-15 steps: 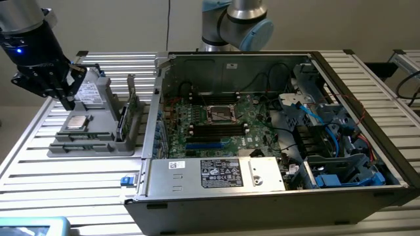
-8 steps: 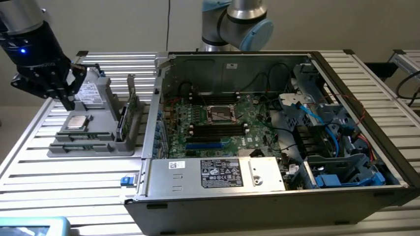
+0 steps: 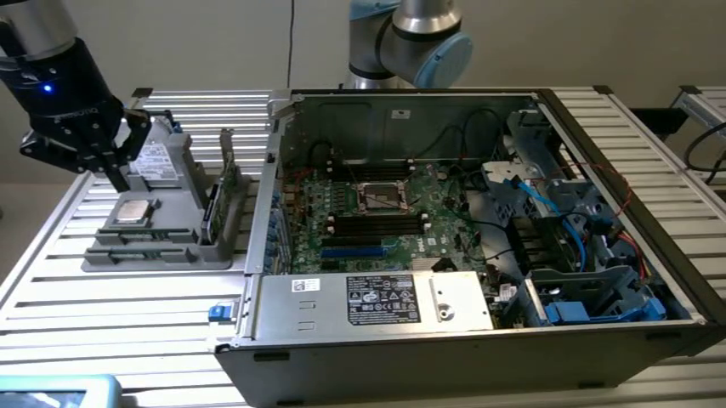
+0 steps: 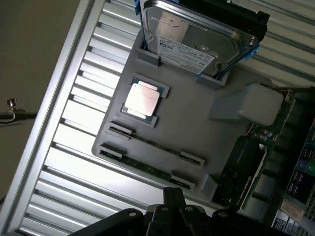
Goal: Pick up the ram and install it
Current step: 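Pick up the ram and move it above insertion slot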
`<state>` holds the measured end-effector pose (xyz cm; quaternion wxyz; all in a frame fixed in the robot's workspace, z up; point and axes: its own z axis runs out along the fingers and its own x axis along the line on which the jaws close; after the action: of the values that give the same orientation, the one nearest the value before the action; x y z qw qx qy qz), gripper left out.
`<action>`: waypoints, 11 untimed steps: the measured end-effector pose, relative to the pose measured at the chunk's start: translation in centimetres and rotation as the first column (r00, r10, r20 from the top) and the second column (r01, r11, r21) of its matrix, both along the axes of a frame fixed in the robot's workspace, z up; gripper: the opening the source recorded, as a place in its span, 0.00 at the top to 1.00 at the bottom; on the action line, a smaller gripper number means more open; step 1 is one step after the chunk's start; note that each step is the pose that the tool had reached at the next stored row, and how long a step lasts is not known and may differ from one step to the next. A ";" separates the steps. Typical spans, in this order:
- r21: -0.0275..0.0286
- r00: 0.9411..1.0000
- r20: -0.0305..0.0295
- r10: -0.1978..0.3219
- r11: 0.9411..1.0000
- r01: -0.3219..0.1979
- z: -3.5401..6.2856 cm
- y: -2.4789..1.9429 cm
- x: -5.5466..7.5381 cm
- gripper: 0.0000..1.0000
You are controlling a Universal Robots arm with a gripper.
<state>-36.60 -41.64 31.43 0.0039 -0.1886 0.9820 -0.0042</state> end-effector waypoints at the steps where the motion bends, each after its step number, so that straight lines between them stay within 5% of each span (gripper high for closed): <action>1: 0.000 1.000 0.000 0.019 1.000 -0.019 -0.02 0.00 0.0 0.89; 6: 0.000 0.994 0.000 0.109 0.994 -0.109 -0.09 0.00 0.0 0.89; 11: 0.000 0.980 0.000 0.200 0.980 -0.200 -0.13 0.00 0.0 0.89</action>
<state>-36.60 -41.64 31.30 0.0042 -0.2862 0.9582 -0.0038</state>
